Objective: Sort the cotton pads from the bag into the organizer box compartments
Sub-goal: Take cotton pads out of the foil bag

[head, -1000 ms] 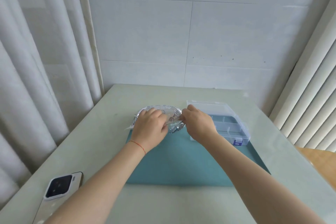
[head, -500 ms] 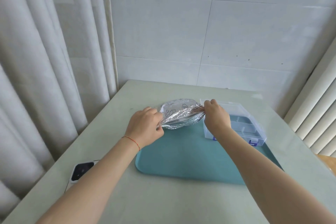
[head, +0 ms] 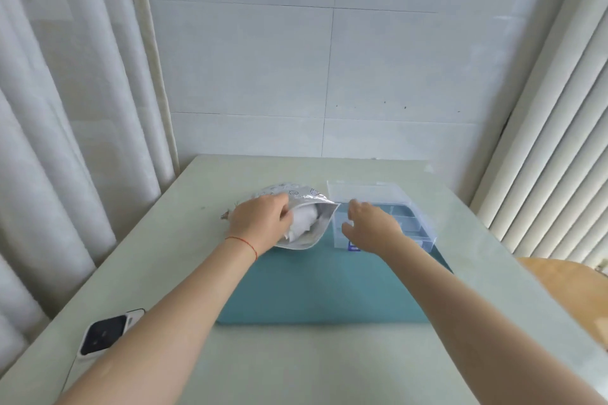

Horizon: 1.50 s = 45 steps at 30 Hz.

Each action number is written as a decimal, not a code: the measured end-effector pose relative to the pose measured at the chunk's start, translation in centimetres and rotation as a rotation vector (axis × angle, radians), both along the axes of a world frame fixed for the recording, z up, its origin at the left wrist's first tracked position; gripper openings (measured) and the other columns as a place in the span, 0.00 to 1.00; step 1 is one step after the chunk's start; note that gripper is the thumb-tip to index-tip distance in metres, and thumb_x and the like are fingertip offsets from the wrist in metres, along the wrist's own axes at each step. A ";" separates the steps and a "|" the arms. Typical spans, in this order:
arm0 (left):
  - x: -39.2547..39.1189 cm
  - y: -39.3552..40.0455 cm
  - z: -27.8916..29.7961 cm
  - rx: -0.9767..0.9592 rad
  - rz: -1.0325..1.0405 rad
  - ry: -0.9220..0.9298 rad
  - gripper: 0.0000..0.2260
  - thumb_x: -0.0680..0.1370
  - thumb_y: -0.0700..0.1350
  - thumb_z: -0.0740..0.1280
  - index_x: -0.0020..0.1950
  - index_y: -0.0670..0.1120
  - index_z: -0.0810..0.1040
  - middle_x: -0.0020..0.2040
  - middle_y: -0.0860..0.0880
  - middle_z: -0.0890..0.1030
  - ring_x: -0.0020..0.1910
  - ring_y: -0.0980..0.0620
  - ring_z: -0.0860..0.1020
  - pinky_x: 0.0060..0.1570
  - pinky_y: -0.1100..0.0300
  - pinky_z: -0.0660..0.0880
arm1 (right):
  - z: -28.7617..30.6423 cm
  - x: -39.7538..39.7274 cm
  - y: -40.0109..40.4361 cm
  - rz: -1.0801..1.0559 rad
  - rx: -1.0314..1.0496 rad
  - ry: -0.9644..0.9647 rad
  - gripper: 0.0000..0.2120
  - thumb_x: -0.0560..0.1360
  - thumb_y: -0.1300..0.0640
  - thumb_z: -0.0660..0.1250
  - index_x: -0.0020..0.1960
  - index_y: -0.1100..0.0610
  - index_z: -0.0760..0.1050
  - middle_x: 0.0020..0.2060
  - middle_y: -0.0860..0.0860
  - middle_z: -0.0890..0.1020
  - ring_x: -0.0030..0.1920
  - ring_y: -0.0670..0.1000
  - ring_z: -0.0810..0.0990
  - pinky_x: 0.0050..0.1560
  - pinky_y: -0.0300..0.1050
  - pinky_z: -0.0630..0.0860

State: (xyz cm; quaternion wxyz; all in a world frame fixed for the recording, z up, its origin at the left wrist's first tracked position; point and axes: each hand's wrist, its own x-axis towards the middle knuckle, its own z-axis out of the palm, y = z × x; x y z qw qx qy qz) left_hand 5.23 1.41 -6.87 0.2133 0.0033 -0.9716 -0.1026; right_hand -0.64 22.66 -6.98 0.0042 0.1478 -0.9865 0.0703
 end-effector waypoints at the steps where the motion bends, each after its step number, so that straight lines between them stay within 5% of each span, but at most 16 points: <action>1: -0.2 0.2 0.1 0.041 0.009 -0.008 0.09 0.80 0.51 0.61 0.42 0.50 0.70 0.36 0.52 0.76 0.39 0.45 0.75 0.35 0.56 0.68 | -0.1 -0.1 0.5 0.004 0.039 -0.088 0.11 0.81 0.51 0.56 0.54 0.59 0.69 0.51 0.56 0.76 0.49 0.58 0.75 0.45 0.47 0.70; 4: -0.4 0.5 0.5 0.217 0.054 -0.011 0.09 0.80 0.51 0.63 0.42 0.49 0.73 0.33 0.52 0.77 0.37 0.46 0.76 0.34 0.57 0.68 | 0.0 0.3 1.2 0.056 0.048 -0.236 0.17 0.82 0.46 0.55 0.47 0.58 0.72 0.46 0.56 0.78 0.46 0.57 0.75 0.48 0.48 0.72; 7: -0.3 0.5 0.9 0.317 0.070 -0.017 0.09 0.78 0.51 0.65 0.41 0.49 0.75 0.33 0.52 0.79 0.37 0.47 0.77 0.35 0.57 0.69 | 1.1 1.1 0.9 0.138 0.095 -0.230 0.19 0.81 0.48 0.56 0.51 0.64 0.76 0.51 0.58 0.80 0.50 0.57 0.76 0.50 0.48 0.73; 11: 0.2 0.3 1.0 0.417 0.065 -0.019 0.09 0.77 0.52 0.66 0.39 0.50 0.75 0.33 0.53 0.79 0.36 0.50 0.78 0.35 0.59 0.70 | 2.2 1.5 -1.5 0.069 -0.290 -0.113 0.13 0.76 0.58 0.57 0.33 0.58 0.67 0.30 0.54 0.72 0.33 0.54 0.67 0.30 0.43 0.64; 14: 0.5 -0.1 0.9 0.446 0.067 -0.009 0.09 0.76 0.53 0.67 0.39 0.51 0.76 0.34 0.53 0.79 0.37 0.51 0.78 0.36 0.59 0.72 | 2.2 2.0 -4.5 -0.038 -0.578 -0.380 0.14 0.78 0.52 0.59 0.47 0.62 0.77 0.34 0.53 0.82 0.27 0.54 0.76 0.26 0.38 0.69; 16: 0.8 -0.4 0.8 0.465 0.053 -0.006 0.09 0.76 0.53 0.68 0.39 0.51 0.76 0.33 0.54 0.79 0.36 0.52 0.78 0.35 0.60 0.70 | 2.1 2.6 -6.0 -0.106 -0.687 -0.505 0.19 0.79 0.45 0.61 0.54 0.62 0.74 0.37 0.53 0.83 0.24 0.50 0.77 0.24 0.35 0.69; 23: 1.8 -1.2 0.0 0.533 -0.013 0.020 0.05 0.74 0.53 0.71 0.41 0.54 0.78 0.34 0.57 0.78 0.36 0.55 0.77 0.40 0.60 0.74 | 1.7 2.4 -8.8 -0.311 -0.989 -0.534 0.11 0.73 0.51 0.70 0.43 0.59 0.74 0.33 0.52 0.78 0.27 0.50 0.69 0.27 0.41 0.65; 27: 1.7 -1.7 -0.6 0.503 -0.031 0.104 0.04 0.74 0.48 0.69 0.43 0.55 0.75 0.37 0.56 0.77 0.34 0.58 0.74 0.37 0.59 0.72 | 1.6 2.6 -8.5 -0.301 -1.025 -0.546 0.11 0.74 0.53 0.72 0.41 0.59 0.74 0.31 0.53 0.74 0.27 0.50 0.70 0.26 0.39 0.67; 32: 1.0 -1.2 -0.4 0.454 0.075 0.037 0.05 0.76 0.43 0.66 0.43 0.53 0.75 0.41 0.55 0.78 0.42 0.49 0.77 0.43 0.55 0.76 | 1.8 3.2 -5.7 -0.223 -0.972 -0.635 0.10 0.77 0.57 0.71 0.40 0.59 0.73 0.27 0.54 0.73 0.25 0.48 0.71 0.26 0.39 0.67; 36: 1.0 -0.3 0.2 0.465 0.067 -0.083 0.03 0.73 0.51 0.68 0.40 0.55 0.75 0.45 0.55 0.77 0.45 0.53 0.78 0.46 0.57 0.74 | 1.7 3.0 -2.6 -0.145 -0.913 -0.669 0.09 0.76 0.58 0.71 0.42 0.61 0.74 0.28 0.55 0.75 0.25 0.48 0.72 0.23 0.38 0.67; 41: 3.0 3.7 1.4 0.673 -0.136 0.165 0.04 0.72 0.49 0.67 0.39 0.50 0.79 0.40 0.53 0.79 0.39 0.58 0.74 0.43 0.62 0.71 | 1.5 3.4 1.7 -0.005 -0.933 -0.696 0.07 0.75 0.57 0.72 0.42 0.60 0.78 0.30 0.52 0.75 0.27 0.48 0.71 0.28 0.38 0.67; 45: 3.3 7.4 0.5 0.725 -0.064 -0.091 0.07 0.76 0.51 0.68 0.49 0.49 0.79 0.42 0.54 0.81 0.40 0.55 0.79 0.39 0.60 0.74 | 0.8 3.5 4.3 0.069 -1.000 -0.699 0.09 0.77 0.59 0.70 0.39 0.59 0.75 0.26 0.50 0.73 0.27 0.48 0.68 0.28 0.38 0.63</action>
